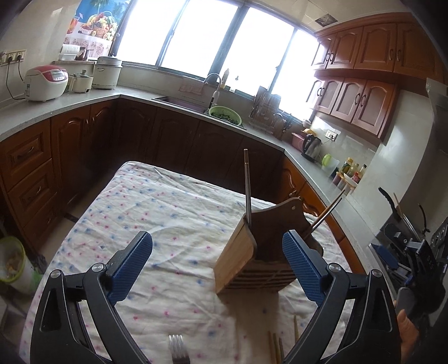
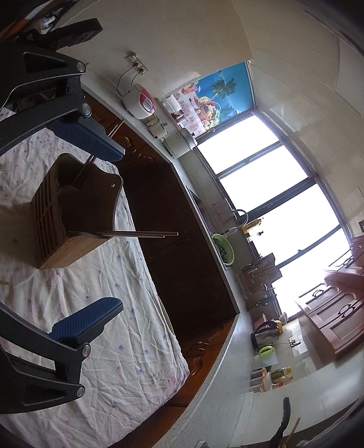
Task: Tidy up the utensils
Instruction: 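Withdraw both open tools back toward the utensils on the cloth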
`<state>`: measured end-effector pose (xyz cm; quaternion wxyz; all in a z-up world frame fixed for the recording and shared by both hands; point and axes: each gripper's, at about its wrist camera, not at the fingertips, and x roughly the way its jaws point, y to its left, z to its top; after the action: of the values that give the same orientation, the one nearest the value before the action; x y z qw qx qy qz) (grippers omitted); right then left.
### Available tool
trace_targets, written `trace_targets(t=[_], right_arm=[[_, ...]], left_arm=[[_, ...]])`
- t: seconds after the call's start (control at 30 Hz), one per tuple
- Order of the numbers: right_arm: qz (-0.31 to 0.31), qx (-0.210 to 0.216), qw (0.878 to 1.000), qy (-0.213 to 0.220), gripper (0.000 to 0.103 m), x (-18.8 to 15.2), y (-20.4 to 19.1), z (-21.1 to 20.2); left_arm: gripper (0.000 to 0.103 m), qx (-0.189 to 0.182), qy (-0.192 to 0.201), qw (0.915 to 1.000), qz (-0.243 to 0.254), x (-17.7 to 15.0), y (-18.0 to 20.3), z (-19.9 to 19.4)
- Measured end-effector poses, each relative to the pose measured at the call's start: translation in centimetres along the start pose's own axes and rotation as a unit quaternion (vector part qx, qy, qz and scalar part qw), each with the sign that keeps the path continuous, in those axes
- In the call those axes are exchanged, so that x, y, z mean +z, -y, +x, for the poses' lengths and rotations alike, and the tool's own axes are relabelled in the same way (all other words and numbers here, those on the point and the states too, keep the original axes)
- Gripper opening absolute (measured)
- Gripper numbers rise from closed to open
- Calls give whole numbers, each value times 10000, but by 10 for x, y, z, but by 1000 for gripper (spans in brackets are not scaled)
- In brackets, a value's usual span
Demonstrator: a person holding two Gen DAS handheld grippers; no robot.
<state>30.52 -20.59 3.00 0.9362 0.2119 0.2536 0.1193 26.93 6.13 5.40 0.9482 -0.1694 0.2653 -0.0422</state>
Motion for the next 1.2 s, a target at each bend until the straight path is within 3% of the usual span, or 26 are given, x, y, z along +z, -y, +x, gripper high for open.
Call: trace_targets(t=[0.33,0.73,1.2], right_arm=[[-87,26,9997,-236,100,-42,-8,-56],[-117,-29,9990,-438,101,-86,-9,-110],[-119,-219,9971,-719,101,-127,1,-141]], left_arm=[[97,74,-147,9998,145,-41,-5,-51],[97,30,-314,9995,-27,-84,-20,-92],[97,119,-726,9973,15,-125,-29,-102]])
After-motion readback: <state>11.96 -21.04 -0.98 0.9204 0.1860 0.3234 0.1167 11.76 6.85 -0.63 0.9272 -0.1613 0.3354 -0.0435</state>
